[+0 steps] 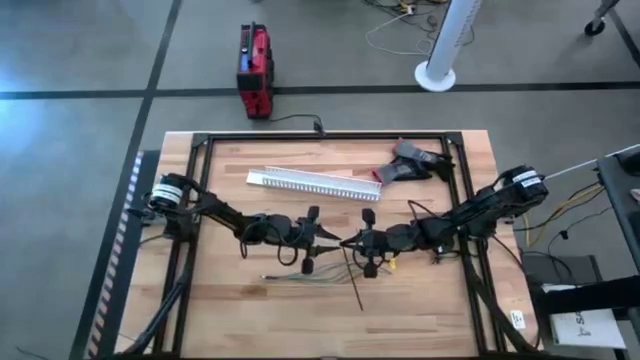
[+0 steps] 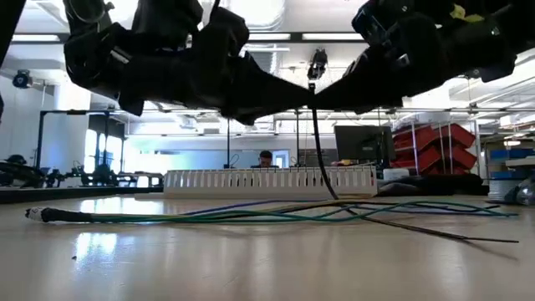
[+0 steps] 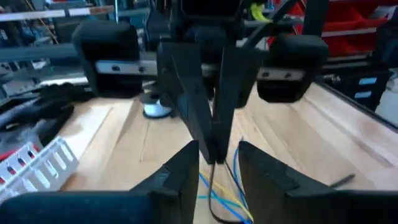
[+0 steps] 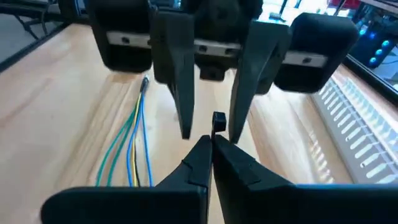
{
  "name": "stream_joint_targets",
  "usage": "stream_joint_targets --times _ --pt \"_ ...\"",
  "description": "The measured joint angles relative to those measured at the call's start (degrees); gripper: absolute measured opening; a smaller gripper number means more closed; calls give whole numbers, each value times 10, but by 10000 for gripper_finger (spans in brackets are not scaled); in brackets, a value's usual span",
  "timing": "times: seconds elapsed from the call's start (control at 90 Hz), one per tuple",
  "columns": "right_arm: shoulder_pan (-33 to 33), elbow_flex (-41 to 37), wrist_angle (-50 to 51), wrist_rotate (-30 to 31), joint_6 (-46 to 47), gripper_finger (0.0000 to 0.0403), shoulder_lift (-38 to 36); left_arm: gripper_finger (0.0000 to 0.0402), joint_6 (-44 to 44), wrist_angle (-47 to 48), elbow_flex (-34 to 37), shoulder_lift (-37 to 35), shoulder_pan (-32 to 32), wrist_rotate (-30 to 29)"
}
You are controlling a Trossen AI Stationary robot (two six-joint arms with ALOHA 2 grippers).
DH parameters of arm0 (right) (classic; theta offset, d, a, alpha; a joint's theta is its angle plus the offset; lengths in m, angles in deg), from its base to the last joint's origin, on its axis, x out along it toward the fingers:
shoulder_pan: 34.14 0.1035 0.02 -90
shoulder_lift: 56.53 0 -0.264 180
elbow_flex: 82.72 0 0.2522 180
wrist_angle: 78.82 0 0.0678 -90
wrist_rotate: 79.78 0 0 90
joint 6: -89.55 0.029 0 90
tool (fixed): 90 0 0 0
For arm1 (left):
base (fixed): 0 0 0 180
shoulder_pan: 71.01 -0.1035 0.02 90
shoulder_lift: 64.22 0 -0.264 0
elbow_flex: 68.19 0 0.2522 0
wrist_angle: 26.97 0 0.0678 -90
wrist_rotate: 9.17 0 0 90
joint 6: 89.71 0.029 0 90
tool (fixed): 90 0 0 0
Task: Ziptie cables
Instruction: Insert the black ziptie on the cable wires
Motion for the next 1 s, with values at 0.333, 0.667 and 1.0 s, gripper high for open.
stream_joint_targets --times 0.333,0.667,1.0 --pt "0 0 -3 0 -18 0 0 107 -1 -6 -38 22 0 -2" --pt "0 0 1 2 -24 0 0 8 -16 18 -49 31 0 -37" --pt "0 0 -12 0 -23 7 25 0 -15 27 -47 32 0 -37"
